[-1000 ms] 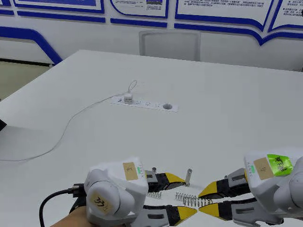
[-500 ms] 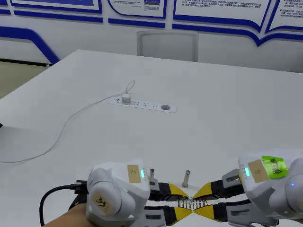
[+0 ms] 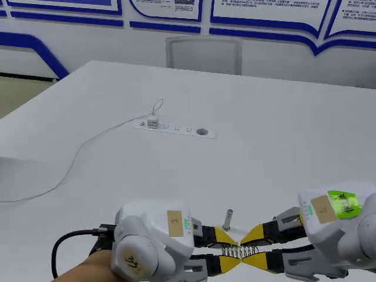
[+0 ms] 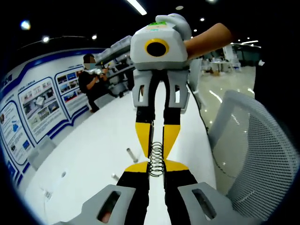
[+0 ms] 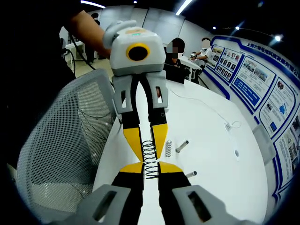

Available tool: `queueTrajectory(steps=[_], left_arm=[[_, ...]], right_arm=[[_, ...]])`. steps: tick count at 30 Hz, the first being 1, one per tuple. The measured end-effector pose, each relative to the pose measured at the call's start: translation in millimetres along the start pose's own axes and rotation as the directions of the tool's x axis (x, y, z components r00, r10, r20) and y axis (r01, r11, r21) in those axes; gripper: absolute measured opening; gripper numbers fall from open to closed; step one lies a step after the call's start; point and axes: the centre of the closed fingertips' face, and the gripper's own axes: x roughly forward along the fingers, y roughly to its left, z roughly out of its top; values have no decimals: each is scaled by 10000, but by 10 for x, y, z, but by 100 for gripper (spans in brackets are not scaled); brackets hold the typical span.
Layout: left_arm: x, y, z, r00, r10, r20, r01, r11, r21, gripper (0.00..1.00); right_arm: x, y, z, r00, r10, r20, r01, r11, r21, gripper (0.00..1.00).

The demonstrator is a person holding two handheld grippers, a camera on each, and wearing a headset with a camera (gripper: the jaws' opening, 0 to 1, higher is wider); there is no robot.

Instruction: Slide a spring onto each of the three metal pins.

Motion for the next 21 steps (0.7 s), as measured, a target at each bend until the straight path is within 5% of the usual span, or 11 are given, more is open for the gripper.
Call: queueTrajectory(steps=[9, 21], left_arm=[[-15, -10, 24, 9995, -304, 52, 304, 9995, 55, 10], [-34, -20, 46, 9993, -326, 192, 327, 9994, -57, 10]], right_arm=[[-6, -24, -87, 9996, 45, -290, -45, 10000, 13, 14], [-32, -3, -74, 9999, 115, 99, -123, 9963, 846, 11]])
